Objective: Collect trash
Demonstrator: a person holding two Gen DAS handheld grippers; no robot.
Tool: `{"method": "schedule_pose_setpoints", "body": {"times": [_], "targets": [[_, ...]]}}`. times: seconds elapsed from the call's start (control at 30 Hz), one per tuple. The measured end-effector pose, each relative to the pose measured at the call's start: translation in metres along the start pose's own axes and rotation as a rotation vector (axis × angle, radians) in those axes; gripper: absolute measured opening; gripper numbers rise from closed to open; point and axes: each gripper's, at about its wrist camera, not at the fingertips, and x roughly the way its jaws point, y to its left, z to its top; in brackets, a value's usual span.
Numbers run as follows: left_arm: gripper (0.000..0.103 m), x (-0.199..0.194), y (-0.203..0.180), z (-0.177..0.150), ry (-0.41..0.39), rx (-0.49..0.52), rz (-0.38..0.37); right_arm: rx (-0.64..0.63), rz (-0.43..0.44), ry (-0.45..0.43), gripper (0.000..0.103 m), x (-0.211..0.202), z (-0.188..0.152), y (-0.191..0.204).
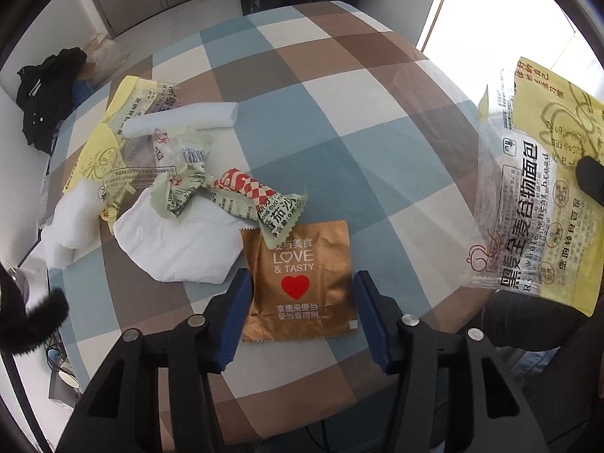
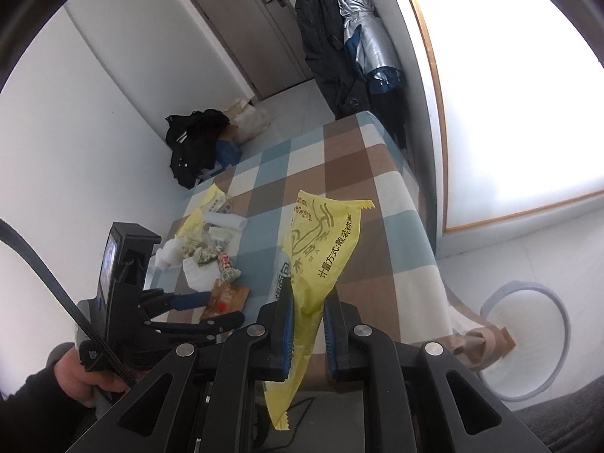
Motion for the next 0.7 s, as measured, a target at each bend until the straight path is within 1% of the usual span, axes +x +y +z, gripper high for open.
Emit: {"method": "schedule_pose_setpoints", "body": {"times": [0.03,0.07,0.1,0.13,0.23,0.37,0.57,0.7], "targets": [[0.046,0.000,-0.001,0.000,0.002,-0.001,0.000,-0.002,0.001,-0.001,0.014,0.000,0.000,0.000],[0.039,-0.001,-0.002,0.000,0.005,0.000,-0.002,-0.004,0.002,-0.003,0.014,-0.001,0.000,0.000],[0.034,-0.002,-0.003,-0.001,0.007,0.001,-0.007,-0.005,0.003,-0.004,0.014,-0.002,-0.001,0.000],[0.033,-0.004,-0.002,-0.002,0.010,0.002,-0.007,-0.004,0.003,-0.005,0.014,-0.002,-0.001,-0.001],[0.033,-0.006,-0.001,-0.005,0.014,-0.004,-0.009,0.004,0.004,-0.010,0.014,-0.003,-0.002,-0.003],[0.031,-0.007,0.008,-0.008,0.020,-0.039,-0.030,0.010,0.006,-0.012,0.014,-0.005,-0.003,-0.004],[0.031,-0.009,0.035,-0.013,0.032,-0.121,-0.075,0.005,0.006,-0.012,0.014,-0.007,-0.004,-0.004],[0.031,-0.014,0.048,-0.020,0.028,-0.142,-0.086,0.007,0.024,-0.003,0.014,-0.004,-0.005,-0.003]]}}
